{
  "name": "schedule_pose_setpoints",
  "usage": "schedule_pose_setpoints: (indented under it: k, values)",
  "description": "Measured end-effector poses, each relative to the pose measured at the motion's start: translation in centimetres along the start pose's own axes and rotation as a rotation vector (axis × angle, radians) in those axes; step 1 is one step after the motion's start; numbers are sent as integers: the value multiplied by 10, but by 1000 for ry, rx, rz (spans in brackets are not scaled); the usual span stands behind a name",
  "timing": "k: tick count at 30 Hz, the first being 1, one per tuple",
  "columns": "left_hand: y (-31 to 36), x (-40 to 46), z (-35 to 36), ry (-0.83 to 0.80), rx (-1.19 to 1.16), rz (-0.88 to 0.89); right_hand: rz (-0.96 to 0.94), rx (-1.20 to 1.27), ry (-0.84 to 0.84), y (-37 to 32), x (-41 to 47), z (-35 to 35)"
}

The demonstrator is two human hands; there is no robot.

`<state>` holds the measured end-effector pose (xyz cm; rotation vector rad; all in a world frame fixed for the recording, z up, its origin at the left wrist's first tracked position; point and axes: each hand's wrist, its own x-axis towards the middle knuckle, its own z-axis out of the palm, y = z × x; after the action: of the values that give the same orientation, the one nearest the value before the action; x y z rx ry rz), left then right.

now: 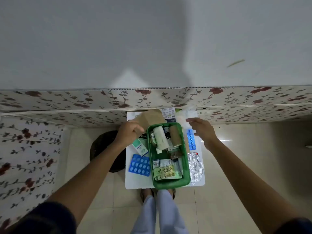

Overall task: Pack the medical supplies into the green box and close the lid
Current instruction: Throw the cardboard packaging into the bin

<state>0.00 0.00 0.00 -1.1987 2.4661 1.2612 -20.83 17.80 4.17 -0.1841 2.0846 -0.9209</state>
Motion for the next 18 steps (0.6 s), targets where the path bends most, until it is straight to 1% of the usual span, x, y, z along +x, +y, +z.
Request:
schedule_pose_setpoints:
  k: [2,3,5,7,8,9,10,11,13,15,16,18]
  values:
    - [-23,20,14,-155,135,124,-83,-142,-54,-1,20,10]
    - [-35,27,19,-230,222,168,-84,-192,-86,-3,29,16]
    - [-42,35,27,-365,385,169,-34,-312,-141,-2,52,32]
    - [-39,39,31,-411,540,154,20,-467,-146,4,73,43]
    - [-37,40,33,-408,598,132,36,-528,-163,10,86,48]
    - [-35,40,35,-402,629,150,65,-538,-160,13,92,50]
    - [-35,40,36,-381,640,164,70,-540,-137,14,96,51]
    - [-36,38,37,-342,592,183,67,-516,-85,13,94,48]
    - [-32,32,34,-185,358,199,-40,-463,79,12,87,42]
    - [-26,26,28,30,140,197,-271,-398,248,6,70,33]
    - [-22,23,24,136,90,187,-383,-350,308,3,60,31]
    - [-18,15,13,337,30,151,-548,-261,359,-10,38,31]
